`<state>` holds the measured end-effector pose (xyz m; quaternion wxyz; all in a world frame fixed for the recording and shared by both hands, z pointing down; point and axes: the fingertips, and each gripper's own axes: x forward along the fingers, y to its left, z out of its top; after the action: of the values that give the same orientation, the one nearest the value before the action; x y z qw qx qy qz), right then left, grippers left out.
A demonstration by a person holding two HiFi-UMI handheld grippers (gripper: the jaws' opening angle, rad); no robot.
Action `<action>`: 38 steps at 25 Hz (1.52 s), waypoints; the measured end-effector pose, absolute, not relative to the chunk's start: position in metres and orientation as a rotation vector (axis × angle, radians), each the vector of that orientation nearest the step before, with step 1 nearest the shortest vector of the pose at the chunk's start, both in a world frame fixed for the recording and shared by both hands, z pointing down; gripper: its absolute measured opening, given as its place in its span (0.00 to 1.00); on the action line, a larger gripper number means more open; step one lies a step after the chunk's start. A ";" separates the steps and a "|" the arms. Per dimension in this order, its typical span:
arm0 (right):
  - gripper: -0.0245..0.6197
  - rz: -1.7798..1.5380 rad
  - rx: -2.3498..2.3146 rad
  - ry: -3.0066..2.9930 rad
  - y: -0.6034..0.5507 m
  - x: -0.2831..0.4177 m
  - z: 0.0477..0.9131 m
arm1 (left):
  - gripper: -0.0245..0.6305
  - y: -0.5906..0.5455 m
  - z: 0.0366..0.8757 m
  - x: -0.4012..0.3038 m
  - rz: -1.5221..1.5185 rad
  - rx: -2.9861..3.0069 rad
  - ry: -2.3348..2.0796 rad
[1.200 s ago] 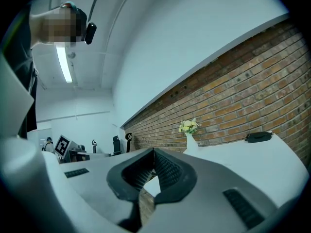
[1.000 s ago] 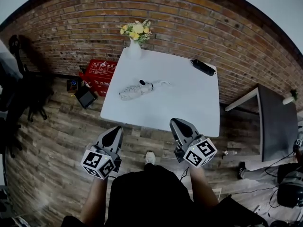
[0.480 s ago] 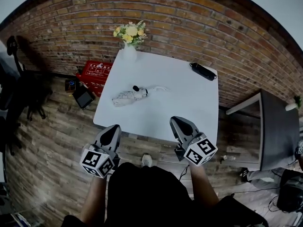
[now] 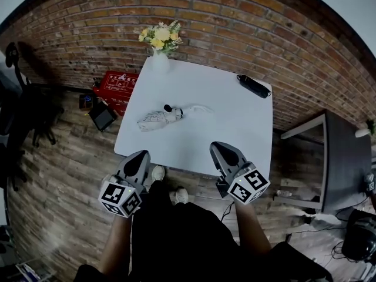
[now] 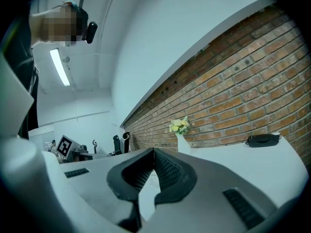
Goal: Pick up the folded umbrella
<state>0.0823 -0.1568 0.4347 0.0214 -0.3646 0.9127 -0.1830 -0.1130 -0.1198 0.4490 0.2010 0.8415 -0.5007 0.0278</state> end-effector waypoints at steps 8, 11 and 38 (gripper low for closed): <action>0.07 -0.552 -1.218 2.784 -0.175 0.079 0.432 | 0.06 -0.157 0.455 -0.113 0.152 2.424 -1.298; 0.07 -0.553 -1.249 2.773 -0.180 0.075 0.434 | 0.06 -0.173 0.463 -0.111 0.208 2.452 -1.253; 0.07 -0.708 -1.553 2.677 -0.218 0.035 0.497 | 0.35 -0.302 0.584 -0.071 0.831 2.630 -0.756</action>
<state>0.0354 -0.2178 0.4965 -0.0166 -0.4892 0.8431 -0.2228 -0.0706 -0.3017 0.5838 0.1404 0.9104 -0.2619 0.2877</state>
